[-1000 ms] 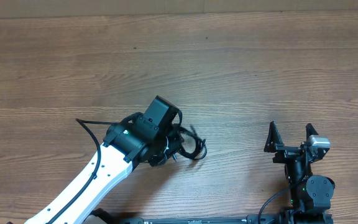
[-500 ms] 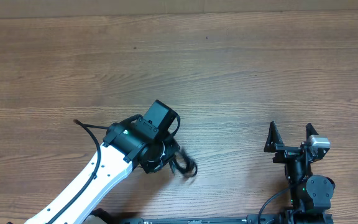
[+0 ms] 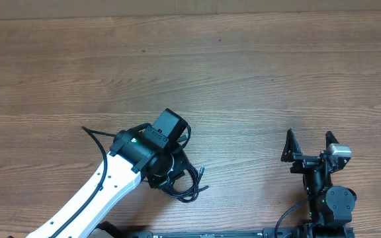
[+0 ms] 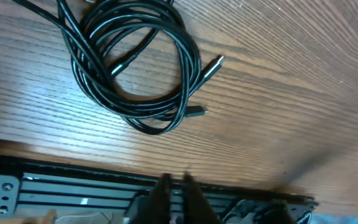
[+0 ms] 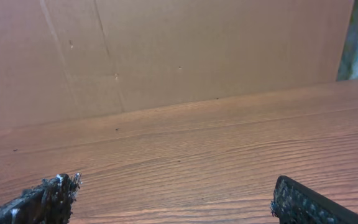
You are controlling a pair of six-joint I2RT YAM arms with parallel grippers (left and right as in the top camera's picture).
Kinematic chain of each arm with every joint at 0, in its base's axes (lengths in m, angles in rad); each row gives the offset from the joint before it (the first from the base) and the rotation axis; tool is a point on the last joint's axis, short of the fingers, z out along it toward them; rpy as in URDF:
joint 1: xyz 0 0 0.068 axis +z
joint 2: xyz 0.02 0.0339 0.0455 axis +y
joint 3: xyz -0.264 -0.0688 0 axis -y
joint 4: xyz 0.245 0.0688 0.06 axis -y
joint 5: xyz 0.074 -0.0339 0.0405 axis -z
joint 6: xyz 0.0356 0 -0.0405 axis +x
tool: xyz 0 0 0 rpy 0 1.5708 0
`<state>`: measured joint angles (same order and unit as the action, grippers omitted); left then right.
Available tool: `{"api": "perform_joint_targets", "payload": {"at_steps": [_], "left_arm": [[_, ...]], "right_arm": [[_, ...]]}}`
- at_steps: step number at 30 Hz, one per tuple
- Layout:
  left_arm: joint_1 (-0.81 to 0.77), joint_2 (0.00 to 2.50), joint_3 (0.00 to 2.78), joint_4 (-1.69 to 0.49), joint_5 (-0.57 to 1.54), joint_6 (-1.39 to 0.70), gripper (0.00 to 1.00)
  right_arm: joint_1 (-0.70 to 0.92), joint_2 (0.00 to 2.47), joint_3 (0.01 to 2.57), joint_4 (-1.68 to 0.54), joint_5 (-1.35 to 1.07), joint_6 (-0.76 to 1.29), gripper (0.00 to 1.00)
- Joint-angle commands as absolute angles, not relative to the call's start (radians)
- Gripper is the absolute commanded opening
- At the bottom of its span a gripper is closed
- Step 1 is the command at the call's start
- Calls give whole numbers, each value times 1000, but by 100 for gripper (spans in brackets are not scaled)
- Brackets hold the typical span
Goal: Untangle cables
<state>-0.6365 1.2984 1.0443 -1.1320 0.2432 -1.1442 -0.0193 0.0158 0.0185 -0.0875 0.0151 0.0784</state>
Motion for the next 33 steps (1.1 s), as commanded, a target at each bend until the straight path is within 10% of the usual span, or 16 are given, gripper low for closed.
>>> {"api": "perform_joint_targets", "payload": {"at_steps": [1,3,5,19,33], "left_arm": [[-643,1301,1056,-1160,215,-1092,34],[-643,1301,1056,-1205,187,-1105,78],[-643,1302,1054,-1261,170,-1158,91],[-688,1302,690,-959,191,-1553,40],[-688,1302,560,-774,14,-1553,41]], "right_arm": [[-24,14,8,-81,23,82,100],[-24,14,8,-81,23,82,100],[-24,14,8,-81,23,82,100],[-24,14,8,-81,23,82,100],[-24,14,8,-81,23,82,100]]}}
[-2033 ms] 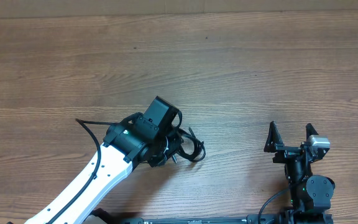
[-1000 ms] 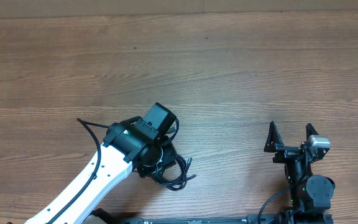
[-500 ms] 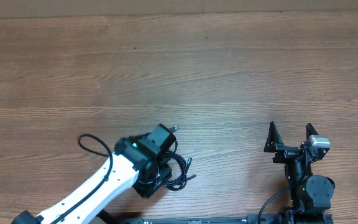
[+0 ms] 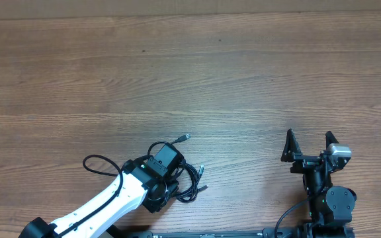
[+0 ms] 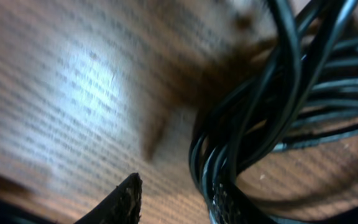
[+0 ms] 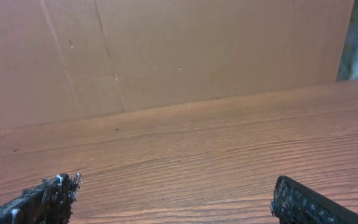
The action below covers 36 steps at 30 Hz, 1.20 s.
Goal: Untangle cables
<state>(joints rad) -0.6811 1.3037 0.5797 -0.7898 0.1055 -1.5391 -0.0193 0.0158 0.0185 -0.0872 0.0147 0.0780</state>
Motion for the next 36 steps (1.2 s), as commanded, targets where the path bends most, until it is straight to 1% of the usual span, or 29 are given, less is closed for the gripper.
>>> {"api": "perform_joint_targets", "payload": {"at_steps": [1,8,11,12,13,14,16,18,19,21,24,26,27,28,33,34,36], "left_arm": [[-688,1302,558,-760,-3,-1553,41],[-688,1302,557,-720,-35,-1553,44],[-688,1302,557,-713,-37,-1552,38],[-688,1302,557,-714,-35,-1552,29],[-688,1302,557,-713,-29,-1552,24],[-688,1302,557,-713,-20,-1552,22],[-688,1302,557,-702,-7,-1546,25],[-688,1300,559,-641,-7,-1436,25],[-688,1299,566,-610,-6,-1372,29],[-688,1294,590,-608,-9,-1315,33],[-688,1287,630,-634,-21,-1258,45],[-688,1286,653,-669,-51,-1252,66],[-688,1287,657,-680,-64,-1253,78],[-688,1287,657,-680,-67,-1253,83],[-688,1290,652,-680,-79,-1260,45],[-688,1290,646,-679,-80,-1266,38],[-688,1290,621,-674,-82,-1303,31]], "right_arm": [[-24,14,8,-81,23,82,100],[-24,14,8,-81,23,82,100],[-24,14,8,-81,23,82,100],[-24,14,8,-81,23,82,100],[-24,14,8,-81,23,82,100],[-24,14,8,-81,23,82,100],[-24,14,8,-81,23,82,100],[-24,14,8,-81,23,82,100],[-24,14,8,-81,23,82,100],[-24,14,8,-81,23,82,100],[-24,14,8,-81,23,82,100],[-24,14,8,-81,23,82,100],[-24,14,8,-81,23,82,100],[-24,14,8,-81,23,82,100],[-24,14,8,-81,23,82,100],[-24,14,8,-81,23,82,100],[-24,14,8,-81,23,82,100]]}}
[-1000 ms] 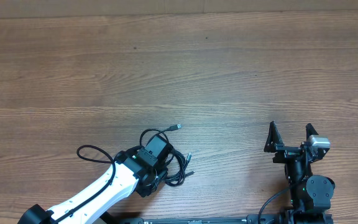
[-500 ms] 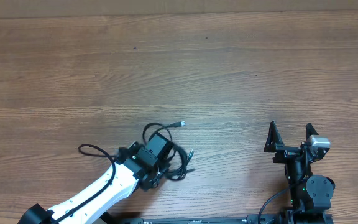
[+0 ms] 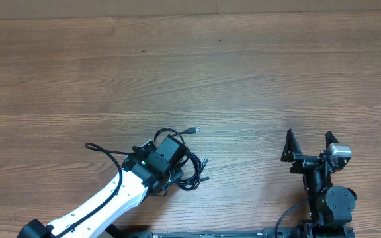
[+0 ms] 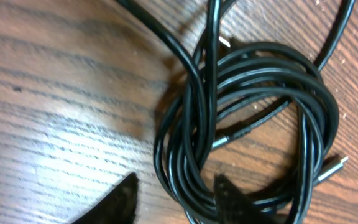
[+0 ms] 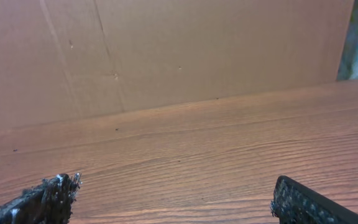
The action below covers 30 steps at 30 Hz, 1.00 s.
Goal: Untangle cables
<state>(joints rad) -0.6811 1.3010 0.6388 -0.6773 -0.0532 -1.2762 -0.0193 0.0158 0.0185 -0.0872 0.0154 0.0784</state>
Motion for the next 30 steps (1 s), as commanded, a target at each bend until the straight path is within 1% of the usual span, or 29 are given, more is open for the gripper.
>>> {"api": "perform_joint_targets", "payload": {"at_steps": [1,2,3,4,7,9,12,14,15,16,17,19,20,23,24,26,27,30], "left_arm": [[-688,1291,608,-672,-82,-1326,30],[-688,1293,595,-669,-84,-1351,31],[-688,1296,584,-663,-86,-1370,36],[-688,1301,558,-620,-85,-1385,49],[-688,1304,535,-567,-85,-1385,52],[-688,1304,534,-563,-86,-1385,53],[-688,1304,534,-563,-87,-1385,43],[-688,1304,534,-563,-89,-1385,34],[-688,1304,534,-563,-89,-1385,28],[-688,1306,533,-564,-89,-1385,16],[-688,1308,533,-564,-89,-1385,11],[-688,1322,533,-563,-89,-1385,8],[-688,1335,533,-563,-89,-1385,8],[-688,1390,532,-558,-87,-1396,13],[-688,1412,532,-551,-85,-1396,13],[-688,1448,533,-545,-80,-1395,9],[-685,1472,532,-546,-83,-1391,4],[-685,1487,533,-553,-81,-1391,4]], "right_arm": [[-24,14,8,-81,23,82,100],[-24,14,8,-81,23,82,100],[-24,14,8,-81,23,82,100],[-24,14,8,-81,23,82,100],[-24,14,8,-81,23,82,100],[-24,14,8,-81,23,82,100],[-24,14,8,-81,23,82,100],[-24,14,8,-81,23,82,100],[-24,14,8,-81,23,82,100],[-24,14,8,-81,23,82,100],[-24,14,8,-81,23,82,100],[-24,14,8,-81,23,82,100],[-24,14,8,-81,23,82,100],[-24,14,8,-81,23,82,100],[-24,14,8,-81,23,82,100],[-24,14,8,-81,23,82,100],[-24,14,8,-81,23,82,100],[-24,14,8,-81,23,82,100]]}}
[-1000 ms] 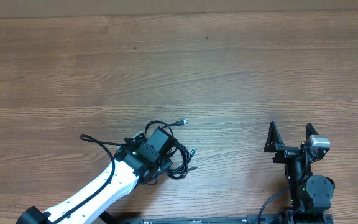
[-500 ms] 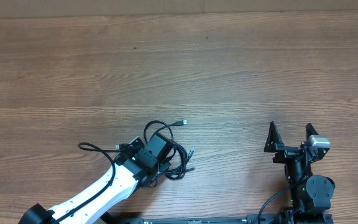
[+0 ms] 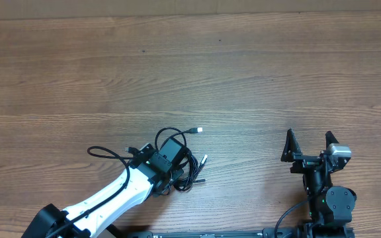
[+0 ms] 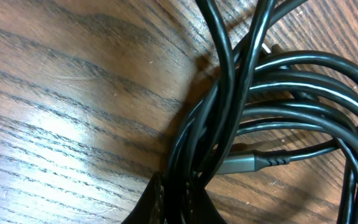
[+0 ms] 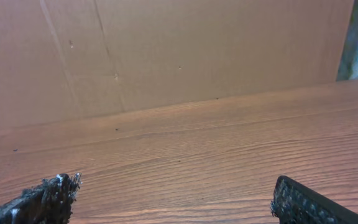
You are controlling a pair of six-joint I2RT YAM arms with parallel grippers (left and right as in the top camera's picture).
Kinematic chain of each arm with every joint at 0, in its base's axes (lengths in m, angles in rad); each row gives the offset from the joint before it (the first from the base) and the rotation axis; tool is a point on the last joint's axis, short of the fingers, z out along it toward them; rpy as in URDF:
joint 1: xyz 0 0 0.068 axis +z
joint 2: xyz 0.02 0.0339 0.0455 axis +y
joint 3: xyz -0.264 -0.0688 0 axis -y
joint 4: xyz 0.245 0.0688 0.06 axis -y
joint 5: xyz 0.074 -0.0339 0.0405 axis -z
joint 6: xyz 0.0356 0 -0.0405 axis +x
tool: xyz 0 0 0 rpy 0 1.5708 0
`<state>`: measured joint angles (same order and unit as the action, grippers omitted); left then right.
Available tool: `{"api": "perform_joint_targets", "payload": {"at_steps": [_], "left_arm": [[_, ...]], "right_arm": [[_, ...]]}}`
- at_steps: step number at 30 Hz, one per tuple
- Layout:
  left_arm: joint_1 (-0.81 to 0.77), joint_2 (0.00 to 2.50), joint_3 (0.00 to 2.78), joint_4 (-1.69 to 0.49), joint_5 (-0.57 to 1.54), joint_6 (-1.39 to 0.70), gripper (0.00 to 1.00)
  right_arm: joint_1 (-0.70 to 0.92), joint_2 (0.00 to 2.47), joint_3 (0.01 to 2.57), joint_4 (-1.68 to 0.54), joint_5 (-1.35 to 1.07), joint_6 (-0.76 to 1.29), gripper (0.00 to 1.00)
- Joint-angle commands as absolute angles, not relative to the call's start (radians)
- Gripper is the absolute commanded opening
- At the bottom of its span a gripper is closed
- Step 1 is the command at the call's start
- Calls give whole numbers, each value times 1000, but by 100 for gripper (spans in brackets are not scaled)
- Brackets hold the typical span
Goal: Untangle cables
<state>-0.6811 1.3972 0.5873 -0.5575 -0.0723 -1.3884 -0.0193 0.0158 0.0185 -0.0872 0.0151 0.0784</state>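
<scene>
A bundle of black cables (image 3: 187, 173) lies tangled on the wooden table near its front edge, with one plug end (image 3: 199, 129) sticking out behind and another (image 3: 204, 158) to the right. My left gripper (image 4: 180, 202) is shut on several strands of the black cables (image 4: 278, 112) right at the table surface; a grey plug (image 4: 247, 163) lies beside the fingers. My right gripper (image 3: 309, 147) rests open at the front right, far from the cables, with nothing between its fingers (image 5: 48, 193).
A loose loop of cable (image 3: 104, 153) trails left of the left arm (image 3: 111, 195). A cardboard wall (image 5: 166, 50) stands beyond the table's far edge. The table (image 3: 243, 66) is bare wood behind and to the right.
My left gripper, open over the coil before, is now down on it and shut on several strands. The bundle and its plug ends shifted slightly right. The right arm has not moved.
The left gripper was shut above the coiled cables near the front edge. Then it was open, low at the coil's side, and afterwards open just over the coil. Now it is shut on several strands. The right gripper stayed open and still.
</scene>
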Motion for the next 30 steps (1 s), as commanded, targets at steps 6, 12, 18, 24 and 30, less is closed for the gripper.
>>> {"api": "perform_joint_targets", "payload": {"at_steps": [6,12,18,24,30], "left_arm": [[-680,1470,536,-557,-66,-1382,4],[-679,1420,579,-657,-27,-1368,4],[-679,1363,640,-677,69,-1332,4],[-681,1340,688,-676,84,-1308,4],[-681,1339,692,-649,187,-1308,4]], "right_arm": [[-24,14,8,-81,23,82,100],[-24,14,8,-81,23,82,100],[-24,14,8,-81,23,82,100],[-24,14,8,-81,23,82,100],[-24,14,8,-81,23,82,100]]}}
